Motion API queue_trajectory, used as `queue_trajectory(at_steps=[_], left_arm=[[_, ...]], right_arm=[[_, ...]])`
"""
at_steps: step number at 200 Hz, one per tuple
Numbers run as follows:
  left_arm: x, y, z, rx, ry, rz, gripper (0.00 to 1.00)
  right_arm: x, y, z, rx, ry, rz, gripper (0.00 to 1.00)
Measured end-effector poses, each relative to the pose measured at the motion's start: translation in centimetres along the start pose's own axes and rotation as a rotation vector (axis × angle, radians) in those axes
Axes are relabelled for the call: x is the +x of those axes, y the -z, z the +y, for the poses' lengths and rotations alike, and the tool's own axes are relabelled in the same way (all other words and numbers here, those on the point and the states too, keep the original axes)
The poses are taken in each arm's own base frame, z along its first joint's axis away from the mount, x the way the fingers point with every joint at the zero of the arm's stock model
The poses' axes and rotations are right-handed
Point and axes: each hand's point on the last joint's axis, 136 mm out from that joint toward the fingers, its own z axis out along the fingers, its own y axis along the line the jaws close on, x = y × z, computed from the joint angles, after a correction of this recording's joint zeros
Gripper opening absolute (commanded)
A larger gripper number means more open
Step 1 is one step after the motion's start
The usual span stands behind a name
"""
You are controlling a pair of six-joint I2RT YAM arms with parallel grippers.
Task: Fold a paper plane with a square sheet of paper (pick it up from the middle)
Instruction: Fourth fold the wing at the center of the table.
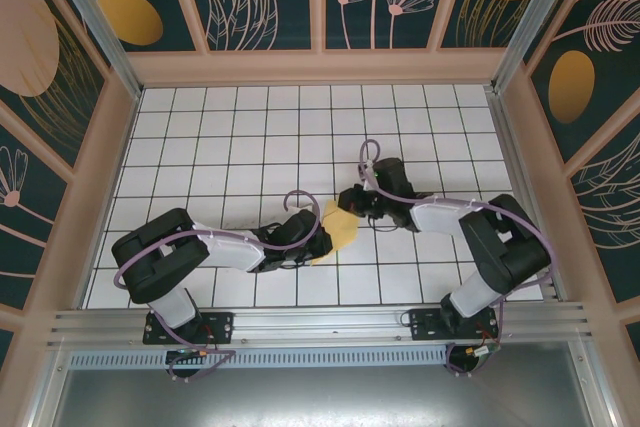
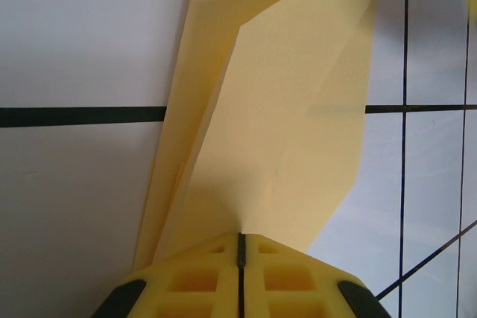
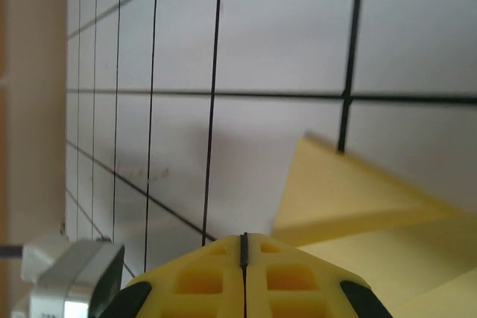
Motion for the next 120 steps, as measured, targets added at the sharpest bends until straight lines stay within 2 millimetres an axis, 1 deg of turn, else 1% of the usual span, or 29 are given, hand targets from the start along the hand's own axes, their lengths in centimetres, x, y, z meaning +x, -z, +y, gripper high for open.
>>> queue_trajectory(at_steps=[18, 46, 62, 120], left_arm=[[0.0, 0.0, 0.0, -0.001, 0.0, 0.0, 0.09], [0.0, 0.0, 0.0, -0.001, 0.0, 0.0, 0.1], [0.0, 0.0, 0.0, -0.004, 0.0, 0.002, 0.1], [0.4, 0.9, 0.1, -0.017, -0.012, 0.029, 0.16]], right_arm=[[1.3, -0.9, -0.9, 0.017, -0.023, 0.04, 0.05], [2.4, -1.8, -2.9, 0.061, -0.058, 0.075, 0.03], [2.7, -2.1, -3.7, 0.078, -0.068, 0.086, 0.03], [2.6, -2.2, -3.7, 0.067, -0.069, 0.085, 0.03]])
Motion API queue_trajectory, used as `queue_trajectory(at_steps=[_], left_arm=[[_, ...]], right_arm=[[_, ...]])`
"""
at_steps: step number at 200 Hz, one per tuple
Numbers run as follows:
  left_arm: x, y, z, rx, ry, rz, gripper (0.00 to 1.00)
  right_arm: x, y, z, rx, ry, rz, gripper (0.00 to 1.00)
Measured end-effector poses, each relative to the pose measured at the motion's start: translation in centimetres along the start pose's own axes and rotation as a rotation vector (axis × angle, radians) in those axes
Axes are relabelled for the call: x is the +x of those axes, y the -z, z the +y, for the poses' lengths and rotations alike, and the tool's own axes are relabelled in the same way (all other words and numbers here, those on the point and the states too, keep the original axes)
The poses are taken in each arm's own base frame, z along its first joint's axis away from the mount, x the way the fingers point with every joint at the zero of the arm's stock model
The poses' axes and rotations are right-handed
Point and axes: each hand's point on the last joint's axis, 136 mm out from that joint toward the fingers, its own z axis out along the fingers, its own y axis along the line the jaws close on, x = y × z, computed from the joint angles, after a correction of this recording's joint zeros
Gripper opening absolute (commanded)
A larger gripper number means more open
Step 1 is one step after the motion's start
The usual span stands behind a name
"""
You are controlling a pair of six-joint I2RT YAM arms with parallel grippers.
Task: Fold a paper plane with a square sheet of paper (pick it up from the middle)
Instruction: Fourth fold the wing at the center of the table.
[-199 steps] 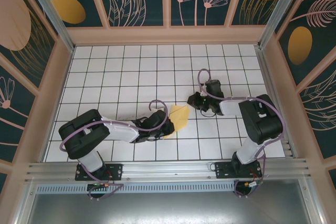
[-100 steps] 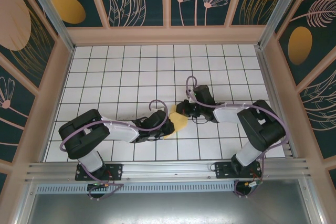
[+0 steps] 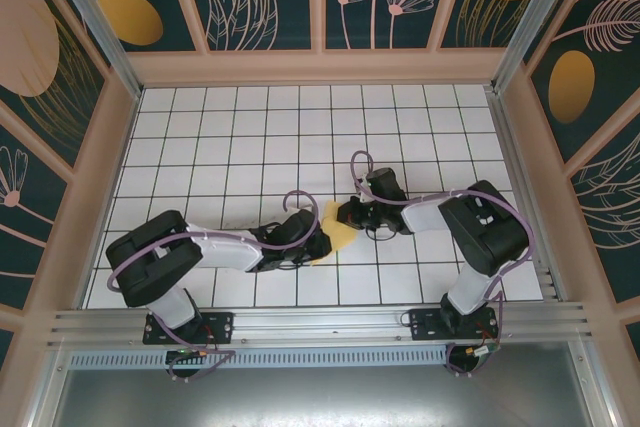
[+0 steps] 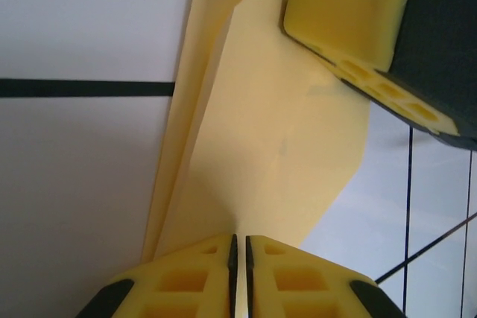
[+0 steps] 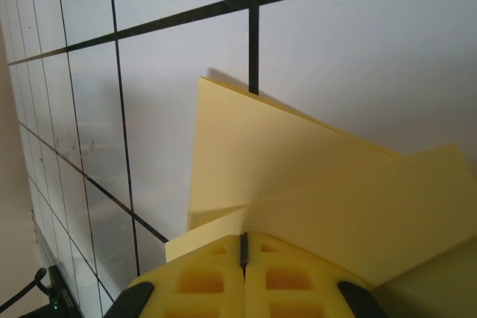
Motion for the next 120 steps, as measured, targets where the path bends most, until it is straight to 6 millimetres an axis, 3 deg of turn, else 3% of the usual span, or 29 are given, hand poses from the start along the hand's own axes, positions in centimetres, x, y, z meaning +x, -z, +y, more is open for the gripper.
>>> queue_trajectory(at_steps=[36, 72, 95, 120], left_arm=[[-0.3, 1.5, -1.0, 0.024, -0.029, -0.004, 0.17], [-2.8, 2.4, -3.1, 0.094, -0.028, -0.056, 0.17], [-3.9, 1.6, -3.0, 0.105, -0.007, -0.067, 0.17], [-3.0, -0.3, -1.8, 0.072, 0.002, -0.018, 0.16]], right_arm=[[0.0, 0.0, 0.0, -0.001, 0.006, -0.001, 0.03], [-0.1, -0.1, 0.1, -0.004, 0.01, -0.003, 0.03], [-0.1, -0.1, 0.1, -0.005, 0.01, -0.004, 0.03], [-0.1, -0.1, 0.1, -0.005, 0.01, -0.004, 0.03]])
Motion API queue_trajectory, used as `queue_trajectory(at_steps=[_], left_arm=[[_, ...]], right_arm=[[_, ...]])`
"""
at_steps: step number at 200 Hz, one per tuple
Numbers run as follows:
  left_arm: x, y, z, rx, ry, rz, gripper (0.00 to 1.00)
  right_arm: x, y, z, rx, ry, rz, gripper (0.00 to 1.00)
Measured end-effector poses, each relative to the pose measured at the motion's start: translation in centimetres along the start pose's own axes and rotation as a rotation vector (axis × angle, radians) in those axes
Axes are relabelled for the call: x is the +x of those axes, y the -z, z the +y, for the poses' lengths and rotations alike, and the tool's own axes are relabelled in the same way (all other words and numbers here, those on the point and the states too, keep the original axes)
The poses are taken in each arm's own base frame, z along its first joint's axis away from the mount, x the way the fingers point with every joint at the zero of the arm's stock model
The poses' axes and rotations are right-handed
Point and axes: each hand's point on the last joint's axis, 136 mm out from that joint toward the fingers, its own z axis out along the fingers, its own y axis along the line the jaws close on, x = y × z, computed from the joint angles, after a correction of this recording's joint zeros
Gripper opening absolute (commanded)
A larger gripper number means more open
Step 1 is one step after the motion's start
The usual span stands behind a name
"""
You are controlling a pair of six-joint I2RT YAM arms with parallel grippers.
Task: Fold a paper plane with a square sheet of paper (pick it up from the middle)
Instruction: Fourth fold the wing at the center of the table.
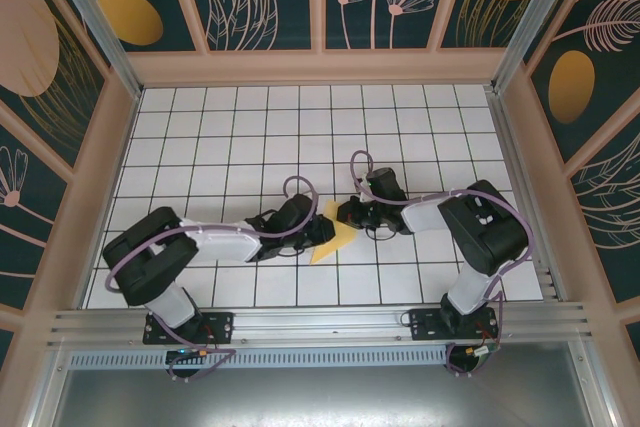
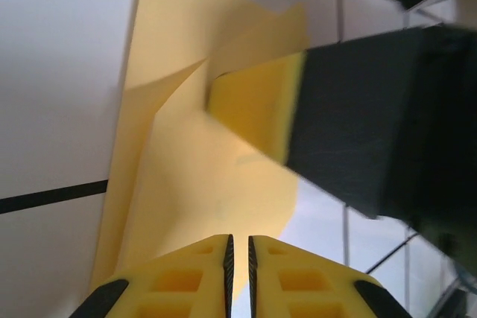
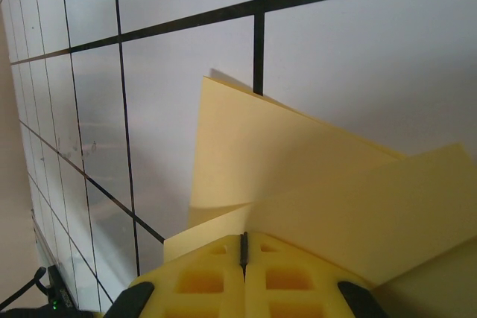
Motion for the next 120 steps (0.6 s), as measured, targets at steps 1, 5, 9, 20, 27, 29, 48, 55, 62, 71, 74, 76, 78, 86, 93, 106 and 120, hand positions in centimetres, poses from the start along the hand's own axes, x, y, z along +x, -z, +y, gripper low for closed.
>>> queue_trajectory(at_steps=[1, 5, 9, 20, 27, 29, 48, 55, 62, 71, 74, 76, 78, 86, 93, 106, 120], left_arm=[[0.0, 0.0, 0.1, -0.001, 0.001, 0.001, 0.16], [0.2, -0.2, 0.4, -0.011, 0.002, 0.008, 0.16], [0.4, -0.4, 0.8, -0.019, 0.007, 0.015, 0.16], [1.0, -0.6, 1.7, -0.039, 0.016, 0.032, 0.16], [1.2, -0.6, 1.8, -0.034, 0.021, 0.033, 0.16], [1.2, -0.6, 1.8, -0.032, 0.022, 0.033, 0.16], [1.4, -0.3, 1.9, -0.008, 0.03, 0.029, 0.18], [1.6, 0.0, 2.1, -0.001, 0.032, 0.029, 0.19], [1.8, 0.3, 2.3, 0.003, 0.033, 0.032, 0.19], [2.2, 0.8, 2.6, 0.006, 0.036, 0.038, 0.2], [2.3, 0.9, 2.7, 0.005, 0.035, 0.039, 0.2], [2.4, 1.0, 2.8, 0.004, 0.036, 0.042, 0.21], [2.4, 1.1, 2.8, 0.004, 0.036, 0.044, 0.21], [2.7, 1.5, 3.1, 0.001, 0.036, 0.051, 0.21], [3.0, 1.8, 3.3, -0.003, 0.037, 0.058, 0.22], [3.5, 2.5, 3.7, -0.007, 0.039, 0.075, 0.23], [4.1, 3.2, 4.2, -0.009, 0.04, 0.089, 0.24]], right_arm=[[0.0, 0.0, 0.0, 0.0, 0.0, 0.0, 0.03], [0.0, 0.0, 0.0, 0.0, 0.0, 0.0, 0.03], [0.0, 0.0, 0.0, 0.0, 0.0, 0.0, 0.03], [0.0, 0.0, 0.0, 0.0, 0.0, 0.0, 0.03], [0.0, 0.0, 0.0, 0.0, 0.001, -0.001, 0.03], [0.0, 0.0, 0.0, 0.001, 0.0, 0.0, 0.03], [0.0, 0.0, 0.0, 0.001, 0.0, 0.0, 0.03], [0.0, 0.0, 0.0, 0.001, 0.0, 0.0, 0.03], [0.0, 0.0, 0.0, 0.001, 0.0, 0.0, 0.03], [0.0, 0.0, 0.0, 0.001, 0.0, 0.0, 0.03], [0.0, 0.0, 0.0, 0.001, 0.0, 0.0, 0.03], [0.0, 0.0, 0.0, 0.001, 0.0, 0.0, 0.03], [0.0, 0.0, 0.0, 0.001, 0.0, 0.0, 0.03], [0.0, 0.0, 0.0, 0.001, 0.0, 0.0, 0.03], [0.0, 0.0, 0.0, 0.001, 0.0, 0.0, 0.03], [0.0, 0.0, 0.0, 0.001, 0.002, 0.0, 0.03], [0.0, 0.0, 0.0, 0.0, 0.008, 0.0, 0.03]])
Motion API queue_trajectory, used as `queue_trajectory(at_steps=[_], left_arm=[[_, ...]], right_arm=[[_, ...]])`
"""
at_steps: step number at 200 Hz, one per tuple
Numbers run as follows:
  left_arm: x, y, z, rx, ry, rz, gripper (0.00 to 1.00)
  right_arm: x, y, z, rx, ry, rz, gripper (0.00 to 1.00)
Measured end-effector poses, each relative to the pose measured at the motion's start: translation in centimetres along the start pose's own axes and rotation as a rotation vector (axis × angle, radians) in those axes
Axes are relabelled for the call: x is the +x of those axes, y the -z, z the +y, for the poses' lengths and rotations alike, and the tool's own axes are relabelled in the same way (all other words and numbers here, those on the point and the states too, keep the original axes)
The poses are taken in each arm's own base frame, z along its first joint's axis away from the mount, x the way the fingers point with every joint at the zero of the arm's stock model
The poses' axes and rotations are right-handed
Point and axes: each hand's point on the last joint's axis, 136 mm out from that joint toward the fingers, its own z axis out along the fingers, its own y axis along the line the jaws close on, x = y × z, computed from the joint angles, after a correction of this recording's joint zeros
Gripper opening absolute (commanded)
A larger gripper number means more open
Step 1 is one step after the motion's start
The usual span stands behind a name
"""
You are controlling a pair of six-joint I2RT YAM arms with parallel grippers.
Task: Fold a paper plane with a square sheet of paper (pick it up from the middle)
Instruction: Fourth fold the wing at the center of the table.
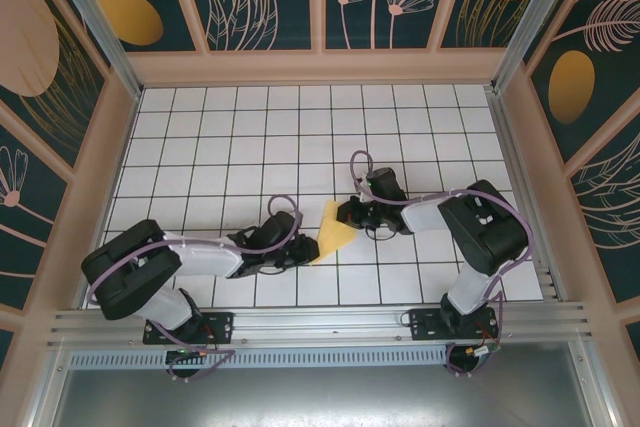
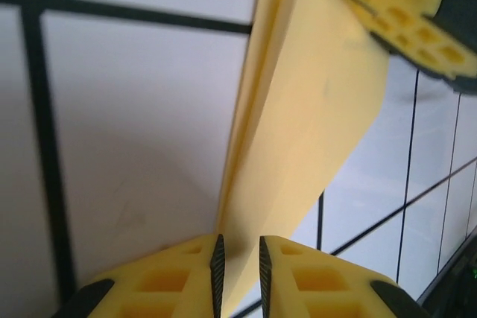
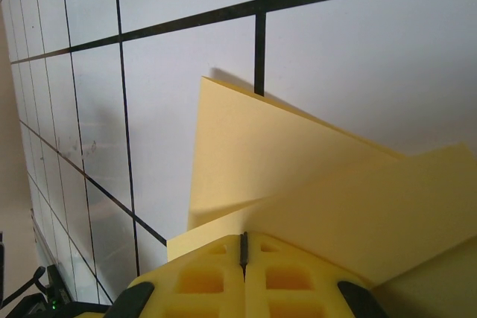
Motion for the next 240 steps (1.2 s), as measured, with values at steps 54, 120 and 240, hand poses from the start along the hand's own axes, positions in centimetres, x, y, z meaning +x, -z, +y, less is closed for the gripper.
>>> queue_trajectory(at_steps=[54, 120, 240], left_arm=[[-0.4, 2.7, -0.6, 0.014, -0.011, -0.043, 0.29], [-3.8, 1.8, -3.5, -0.037, -0.071, -0.12, 0.32], [-4.3, -1.2, -0.6, -0.198, -0.12, -0.088, 0.33]], right_arm=[[-0.1, 0.0, 0.4, -0.011, 0.036, 0.014, 0.09], [-2.7, 3.5, 4.9, -0.047, 0.129, -0.076, 0.37], [2.5, 5.7, 0.1, 0.058, -0.19, -0.089, 0.43]])
